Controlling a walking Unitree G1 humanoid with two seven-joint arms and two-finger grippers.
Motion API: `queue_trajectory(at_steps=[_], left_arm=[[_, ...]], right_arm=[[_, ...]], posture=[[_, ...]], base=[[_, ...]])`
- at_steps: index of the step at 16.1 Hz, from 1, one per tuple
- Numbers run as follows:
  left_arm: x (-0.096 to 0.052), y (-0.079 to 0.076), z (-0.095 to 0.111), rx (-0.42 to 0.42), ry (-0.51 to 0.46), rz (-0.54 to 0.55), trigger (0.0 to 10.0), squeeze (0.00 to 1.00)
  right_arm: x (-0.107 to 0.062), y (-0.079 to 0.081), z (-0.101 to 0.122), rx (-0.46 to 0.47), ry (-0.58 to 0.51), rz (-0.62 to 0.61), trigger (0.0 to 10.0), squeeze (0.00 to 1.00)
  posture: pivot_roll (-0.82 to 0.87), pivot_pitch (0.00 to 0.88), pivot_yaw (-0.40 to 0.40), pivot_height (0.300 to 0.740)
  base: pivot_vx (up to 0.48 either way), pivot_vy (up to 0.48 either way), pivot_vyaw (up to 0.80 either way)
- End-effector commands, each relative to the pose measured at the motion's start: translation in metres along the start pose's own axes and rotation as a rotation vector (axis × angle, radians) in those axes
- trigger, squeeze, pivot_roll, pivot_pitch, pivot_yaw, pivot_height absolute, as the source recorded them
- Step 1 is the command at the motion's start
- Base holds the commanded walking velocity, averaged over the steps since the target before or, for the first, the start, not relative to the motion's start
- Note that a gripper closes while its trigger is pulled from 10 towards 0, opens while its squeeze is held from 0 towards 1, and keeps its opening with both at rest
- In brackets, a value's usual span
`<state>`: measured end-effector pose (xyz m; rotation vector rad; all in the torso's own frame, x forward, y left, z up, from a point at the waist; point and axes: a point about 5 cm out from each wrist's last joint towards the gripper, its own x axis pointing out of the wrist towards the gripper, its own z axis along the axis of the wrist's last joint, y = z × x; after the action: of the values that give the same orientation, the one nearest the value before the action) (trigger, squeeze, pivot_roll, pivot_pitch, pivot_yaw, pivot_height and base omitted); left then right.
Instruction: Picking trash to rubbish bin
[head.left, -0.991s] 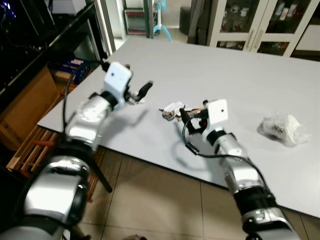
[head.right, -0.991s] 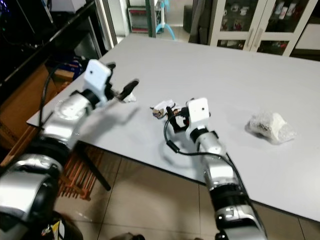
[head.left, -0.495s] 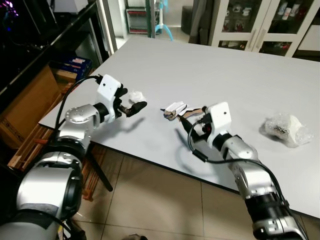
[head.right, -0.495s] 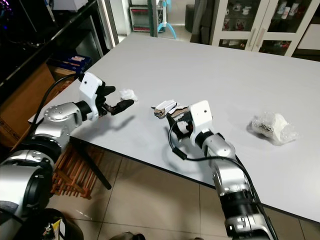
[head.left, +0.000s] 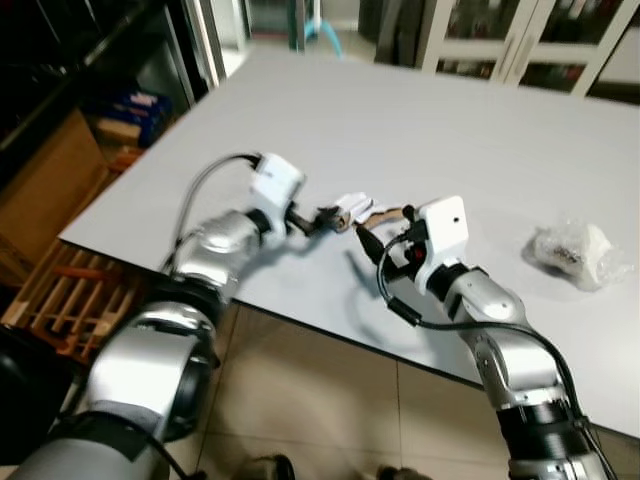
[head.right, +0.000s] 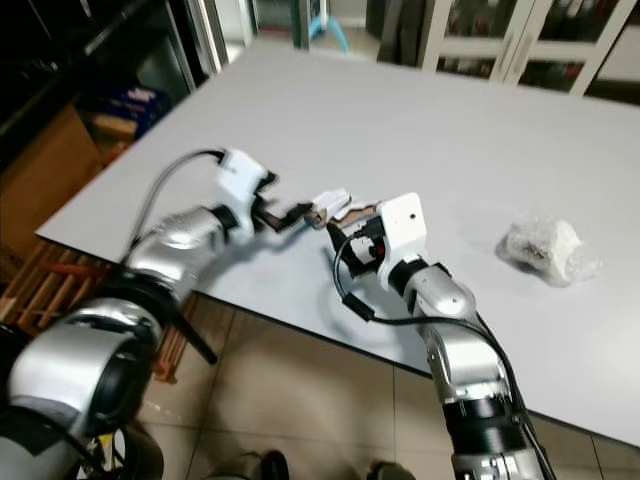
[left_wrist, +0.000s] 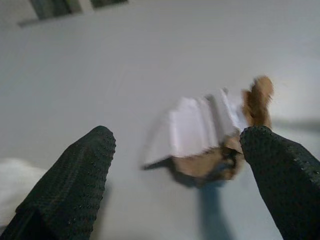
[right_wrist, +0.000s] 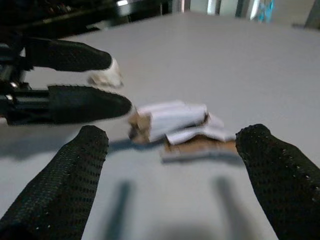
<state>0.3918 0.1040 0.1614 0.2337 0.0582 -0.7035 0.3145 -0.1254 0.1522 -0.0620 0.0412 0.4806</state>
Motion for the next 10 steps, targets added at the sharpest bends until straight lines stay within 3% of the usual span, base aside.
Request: queue_trajectory(at_steps=[1, 4, 10], left_arm=[[0.004, -0.003, 0.002, 0.020, 0.022, 0.011, 10.0, 0.00], [0.014, -0.018, 0.001, 0.039, 0.044, 0.016, 10.0, 0.00], [0.021, -0.016, 0.019, 0.082, -0.012, 0.089, 10.0, 0.00]], right_arm=[[-0.006, 0.002, 0.001, 0.015, 0.002, -0.016, 10.0, 0.00], [-0.015, 0.010, 0.004, 0.037, -0.001, -0.028, 10.0, 0.00], [-0.025, 0.024, 0.009, 0.077, -0.008, -0.025, 10.0, 0.00]], posture=[[-0.18, 0.231, 0.074, 0.740], [-0.20, 0.266, 0.086, 0.740], [-0.21, 0.321, 0.107, 0.740]], base=[[0.000, 0.000, 0.00], [0.000, 0.000, 0.00], [0.000, 0.000, 0.00]])
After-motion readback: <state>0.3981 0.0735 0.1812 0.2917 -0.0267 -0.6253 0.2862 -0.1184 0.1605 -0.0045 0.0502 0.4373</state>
